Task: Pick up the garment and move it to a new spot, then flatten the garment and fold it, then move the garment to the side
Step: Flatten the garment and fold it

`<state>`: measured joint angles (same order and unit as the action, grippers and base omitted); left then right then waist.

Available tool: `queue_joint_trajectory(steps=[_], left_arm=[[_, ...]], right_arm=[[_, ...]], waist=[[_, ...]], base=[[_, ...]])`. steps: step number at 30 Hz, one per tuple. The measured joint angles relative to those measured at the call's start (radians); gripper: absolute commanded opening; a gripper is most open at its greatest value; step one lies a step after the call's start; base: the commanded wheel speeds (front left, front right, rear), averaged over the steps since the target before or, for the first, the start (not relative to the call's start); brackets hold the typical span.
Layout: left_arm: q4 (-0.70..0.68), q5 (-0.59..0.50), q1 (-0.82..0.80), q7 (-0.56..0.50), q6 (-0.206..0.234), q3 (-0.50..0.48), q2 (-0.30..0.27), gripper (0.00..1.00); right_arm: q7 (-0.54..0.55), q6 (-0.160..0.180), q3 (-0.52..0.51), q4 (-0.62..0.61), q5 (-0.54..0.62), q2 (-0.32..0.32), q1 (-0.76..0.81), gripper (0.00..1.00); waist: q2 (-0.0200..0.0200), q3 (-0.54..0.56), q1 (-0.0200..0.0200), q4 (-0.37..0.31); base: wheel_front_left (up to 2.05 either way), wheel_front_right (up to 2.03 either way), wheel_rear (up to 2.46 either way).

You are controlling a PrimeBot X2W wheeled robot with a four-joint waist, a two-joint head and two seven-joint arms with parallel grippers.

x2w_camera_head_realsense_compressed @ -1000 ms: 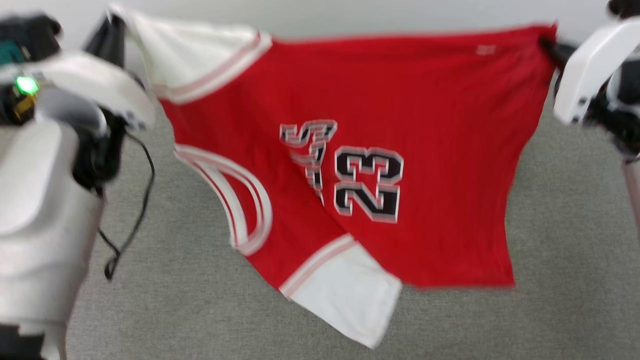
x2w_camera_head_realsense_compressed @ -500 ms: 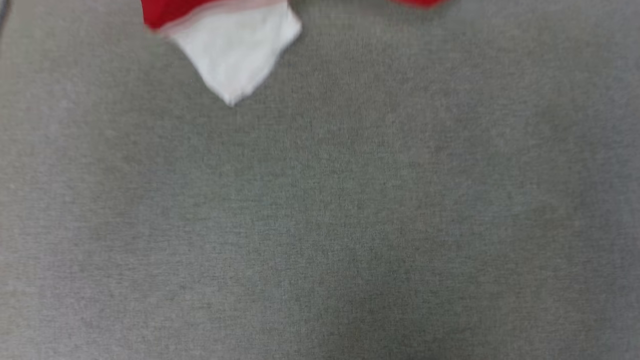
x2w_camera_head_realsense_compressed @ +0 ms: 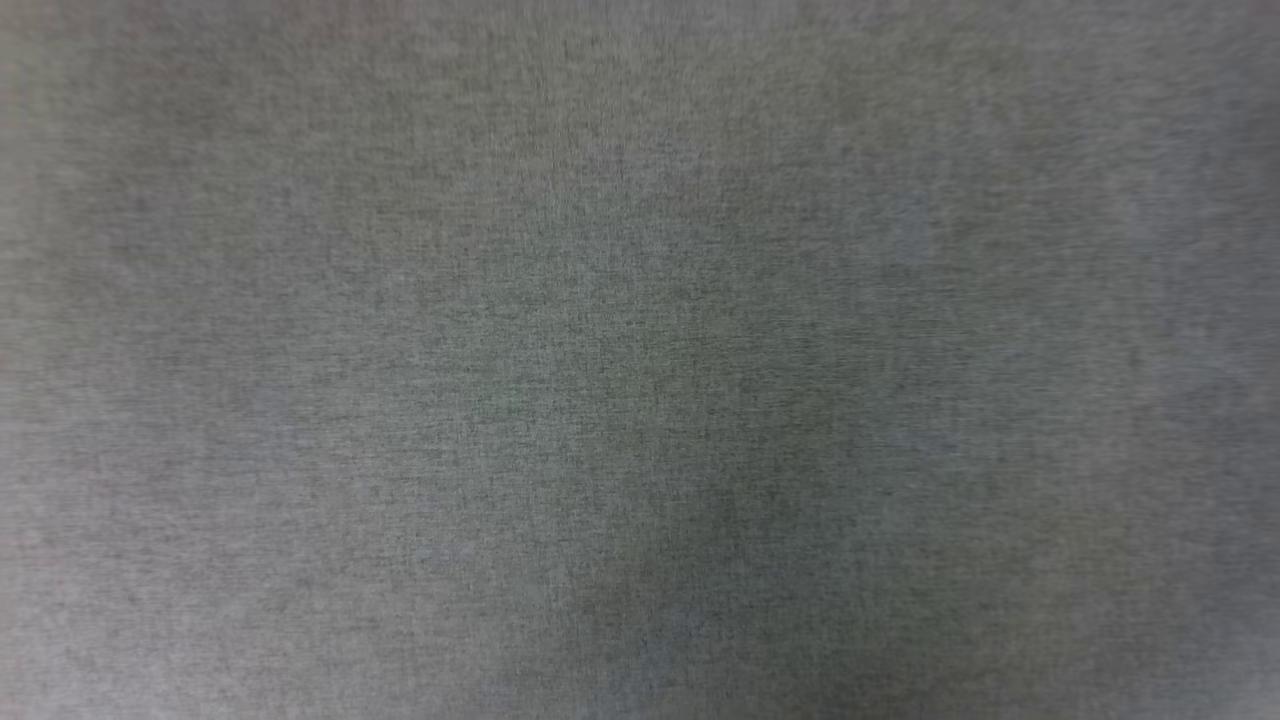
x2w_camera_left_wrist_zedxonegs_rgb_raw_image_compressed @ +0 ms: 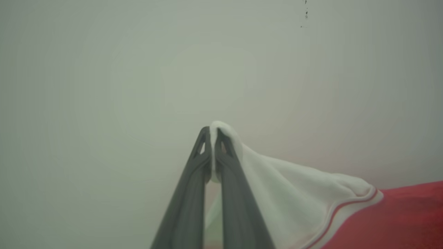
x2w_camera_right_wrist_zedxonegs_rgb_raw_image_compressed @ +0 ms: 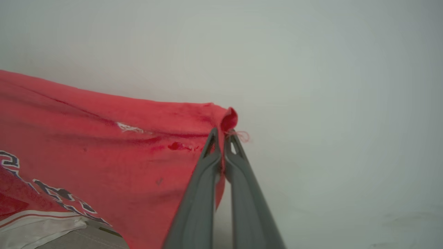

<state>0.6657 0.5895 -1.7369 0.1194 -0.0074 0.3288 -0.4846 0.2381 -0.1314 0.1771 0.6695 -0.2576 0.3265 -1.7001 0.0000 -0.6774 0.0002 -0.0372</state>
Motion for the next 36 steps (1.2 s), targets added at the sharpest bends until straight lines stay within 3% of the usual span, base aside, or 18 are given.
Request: queue_joint_trajectory(steps=[7,13,19,26,31,36], left_arm=[[0.028,0.042,0.069,0.007,-0.001,-0.007,0.026,0.0],[0.077,0.104,0.186,-0.001,-0.026,-0.018,0.055,0.0],[0.097,0.164,0.405,0.015,-0.058,-0.033,0.053,0.0],[0.065,0.216,0.746,0.035,-0.078,-0.037,0.032,0.0],[-0.016,0.243,1.026,0.044,-0.044,-0.04,0.019,0.0],[-0.16,0.277,1.309,0.034,0.032,-0.047,0.016,0.0]], right_arm=[[-0.035,0.0,0.072,0.114,-0.049,-0.015,-0.022,0.0],[-0.075,0.0,0.149,0.184,-0.101,-0.016,0.027,0.0],[-0.141,0.0,0.241,0.183,-0.196,0.003,0.228,0.0],[-0.188,0.0,0.303,0.086,-0.289,0.05,0.566,0.0],[-0.186,0.0,0.313,0.023,-0.352,0.056,0.817,0.0],[-0.181,0.0,0.289,-0.024,-0.383,0.074,1.036,0.0]], waist=[[0.0,-0.079,0.0,0.016],[0.0,-0.062,0.0,0.037],[0.0,0.029,-0.0001,0.046],[0.0,0.195,-0.0002,0.047],[0.0,0.323,-0.0003,0.046],[0.0,0.446,-0.0004,0.044]], base=[[0.0,0.0,0.0],[0.0,0.0,0.0],[0.0,0.0,0.0],[0.0,0.0,0.0],[0.0,0.0,0.0],[0.0,0.0,0.0]])
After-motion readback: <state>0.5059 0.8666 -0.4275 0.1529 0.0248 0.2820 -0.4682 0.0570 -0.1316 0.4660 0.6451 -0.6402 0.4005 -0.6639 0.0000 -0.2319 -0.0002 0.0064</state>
